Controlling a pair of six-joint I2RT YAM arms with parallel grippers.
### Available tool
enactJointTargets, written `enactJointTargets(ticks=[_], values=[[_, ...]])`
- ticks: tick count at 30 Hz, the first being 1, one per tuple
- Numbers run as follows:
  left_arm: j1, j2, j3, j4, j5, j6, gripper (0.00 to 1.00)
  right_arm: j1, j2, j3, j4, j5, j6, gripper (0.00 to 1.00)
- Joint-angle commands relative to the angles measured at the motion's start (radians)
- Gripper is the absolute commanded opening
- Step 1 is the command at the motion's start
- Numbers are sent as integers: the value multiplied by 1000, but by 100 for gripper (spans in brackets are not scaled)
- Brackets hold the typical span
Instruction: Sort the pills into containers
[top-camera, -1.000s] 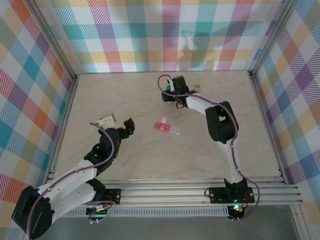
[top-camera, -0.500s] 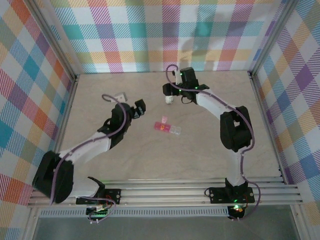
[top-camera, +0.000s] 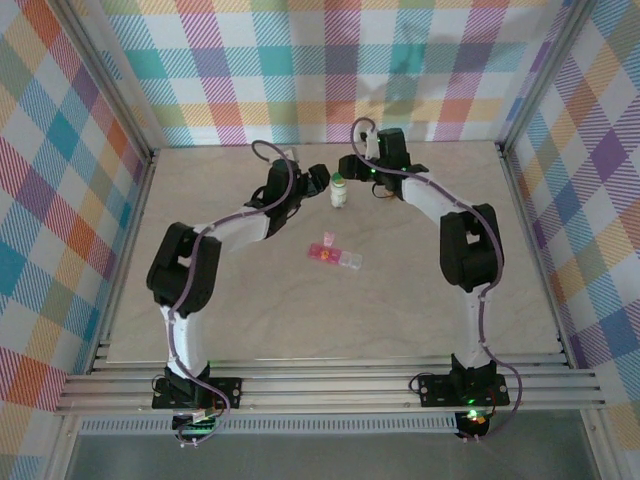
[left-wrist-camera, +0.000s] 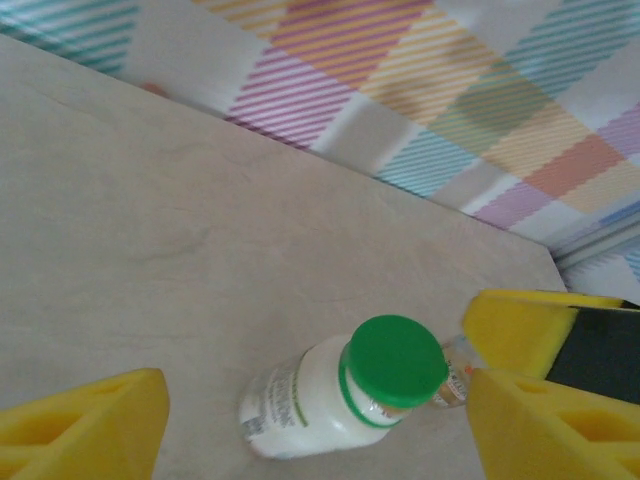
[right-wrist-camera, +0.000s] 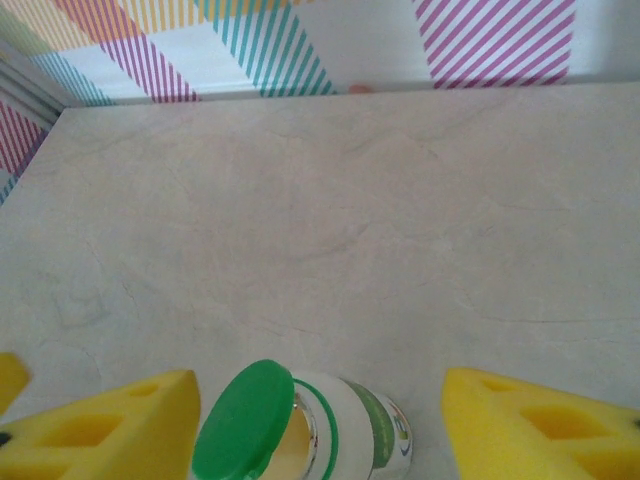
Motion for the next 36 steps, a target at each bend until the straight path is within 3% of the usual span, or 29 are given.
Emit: enactJointTargets(ticks=[1,8,20,28,36], values=[[8,62,71,38,74,-28,75,4,31,33,77,-54,21,62],[7,143,115,60,105,-44,66,-1,53,0,118,-91,32,55],[-8,186,114,79,134,-58,63,-15,54,-138,208,-120,75,45],[-29,226,61,130,150,-97,48,-16,61,-226,288,-149,130,42],[-101,239,-41,202,138,-92,40,-15,65,-329,403,-172,256,36]])
